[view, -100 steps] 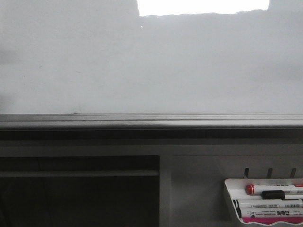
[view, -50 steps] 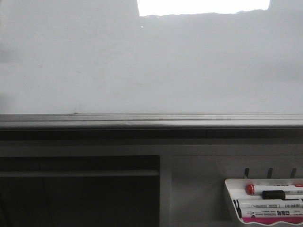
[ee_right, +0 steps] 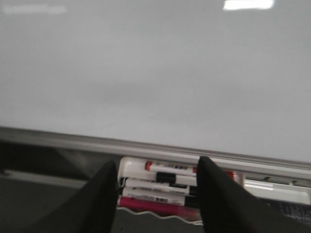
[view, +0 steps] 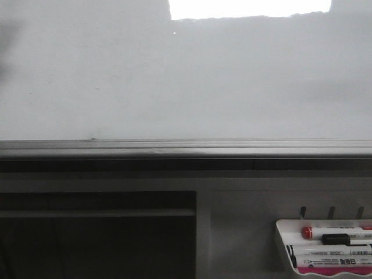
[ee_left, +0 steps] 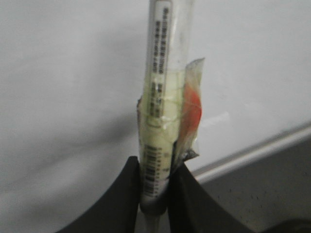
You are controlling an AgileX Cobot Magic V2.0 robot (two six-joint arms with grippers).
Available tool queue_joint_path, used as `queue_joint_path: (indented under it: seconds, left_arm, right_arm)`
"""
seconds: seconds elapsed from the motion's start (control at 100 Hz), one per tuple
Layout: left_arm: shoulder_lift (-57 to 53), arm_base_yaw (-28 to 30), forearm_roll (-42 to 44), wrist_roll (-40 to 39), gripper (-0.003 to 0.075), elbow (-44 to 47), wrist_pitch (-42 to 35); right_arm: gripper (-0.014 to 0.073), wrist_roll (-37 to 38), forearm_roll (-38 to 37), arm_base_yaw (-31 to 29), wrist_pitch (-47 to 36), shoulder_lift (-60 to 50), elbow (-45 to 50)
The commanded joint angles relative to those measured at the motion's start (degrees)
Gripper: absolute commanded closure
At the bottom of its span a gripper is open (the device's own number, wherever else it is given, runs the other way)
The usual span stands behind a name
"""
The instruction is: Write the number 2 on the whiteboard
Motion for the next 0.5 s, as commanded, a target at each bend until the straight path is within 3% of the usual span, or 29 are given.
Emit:
queue_joint_path:
  seconds: [0.0, 0.25, 0.49]
  left_arm:
    - [-1.13, -4.03, -3.55, 5.37, 0.0682, -4.21, 4.51]
    - [-1.02, -18.03, -6.24, 11.79, 0.0682, -7.05, 13.17]
    - [-1.02, -31.28, -6.42, 12.27, 0.0682, -7.05, 13.57]
  right_arm:
    - [0.0265, -7.25, 5.33, 2.7, 0.08, 4.18, -4.47]
    - [0.0265, -21.44, 10.66, 15.29, 11.13, 16.84, -13.96]
    - [0.0265, -29.97, 12.47, 26.18, 17.95, 26.34, -23.57]
